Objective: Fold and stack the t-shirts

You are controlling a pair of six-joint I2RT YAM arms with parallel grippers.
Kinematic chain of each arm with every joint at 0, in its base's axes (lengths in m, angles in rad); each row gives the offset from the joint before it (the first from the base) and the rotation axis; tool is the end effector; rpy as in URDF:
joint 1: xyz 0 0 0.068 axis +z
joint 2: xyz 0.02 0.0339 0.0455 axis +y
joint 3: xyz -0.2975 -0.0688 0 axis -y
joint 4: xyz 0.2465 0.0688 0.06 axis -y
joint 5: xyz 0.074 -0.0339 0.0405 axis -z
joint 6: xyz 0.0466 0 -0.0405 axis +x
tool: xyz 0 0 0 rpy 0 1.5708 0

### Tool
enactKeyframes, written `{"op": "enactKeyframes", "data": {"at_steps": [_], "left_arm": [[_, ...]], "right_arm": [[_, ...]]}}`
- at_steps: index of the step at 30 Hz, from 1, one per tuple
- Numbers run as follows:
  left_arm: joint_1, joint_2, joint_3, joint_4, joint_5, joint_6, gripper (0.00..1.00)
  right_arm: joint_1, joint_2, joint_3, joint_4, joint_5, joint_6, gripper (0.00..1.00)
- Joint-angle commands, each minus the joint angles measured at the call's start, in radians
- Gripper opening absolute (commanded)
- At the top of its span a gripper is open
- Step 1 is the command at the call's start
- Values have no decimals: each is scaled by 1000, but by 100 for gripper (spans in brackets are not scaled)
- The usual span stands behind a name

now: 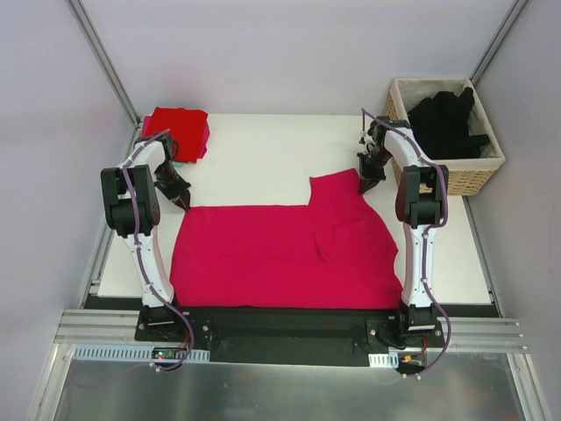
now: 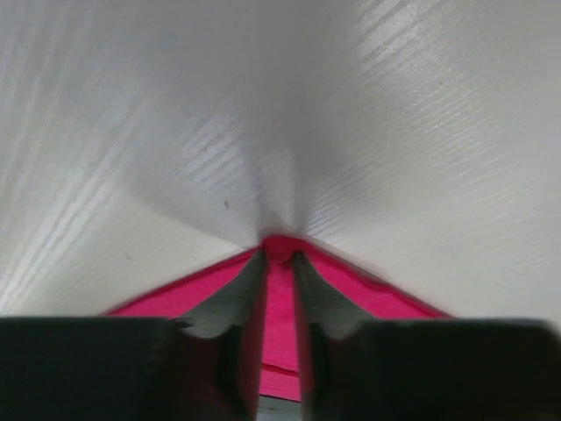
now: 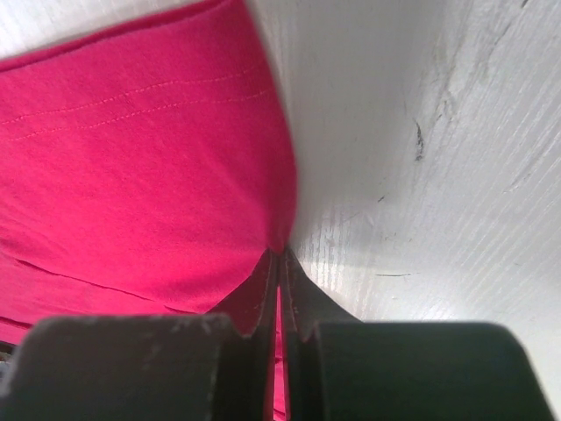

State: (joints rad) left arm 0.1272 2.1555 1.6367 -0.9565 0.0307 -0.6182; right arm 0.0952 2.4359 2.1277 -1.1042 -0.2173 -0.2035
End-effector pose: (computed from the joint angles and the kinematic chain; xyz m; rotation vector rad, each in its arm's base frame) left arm 0.4361 0.0543 0.1714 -1.1105 2.8464 -0.0810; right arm 0.5151 0.0593 0.1708 -0.4652 2.9197 0.3093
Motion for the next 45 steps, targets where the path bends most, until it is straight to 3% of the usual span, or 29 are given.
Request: {"op": "enactKeyframes", "data": {"at_steps": [1, 10, 21, 27, 39, 45], "left_arm": [[2, 4, -55, 56, 31, -2, 2], [0, -22, -49, 71, 61, 8, 0], [-6, -20, 163, 62, 136, -49, 0], [-14, 33, 224, 64, 156, -58, 0], [-28, 72, 236, 79, 149, -86, 0], [-27, 121, 317, 107, 172, -109, 0]], "right_arm": [[-8, -61, -11, -39, 15, -17, 1], [-8, -67, -9, -39, 32, -14, 1], [-14, -103, 11, 93, 142, 18, 1], [-20, -41, 123, 93, 102, 23, 1], [-22, -38, 152, 248, 13, -14, 1], [-23, -29, 170, 280, 16, -25, 1]]}}
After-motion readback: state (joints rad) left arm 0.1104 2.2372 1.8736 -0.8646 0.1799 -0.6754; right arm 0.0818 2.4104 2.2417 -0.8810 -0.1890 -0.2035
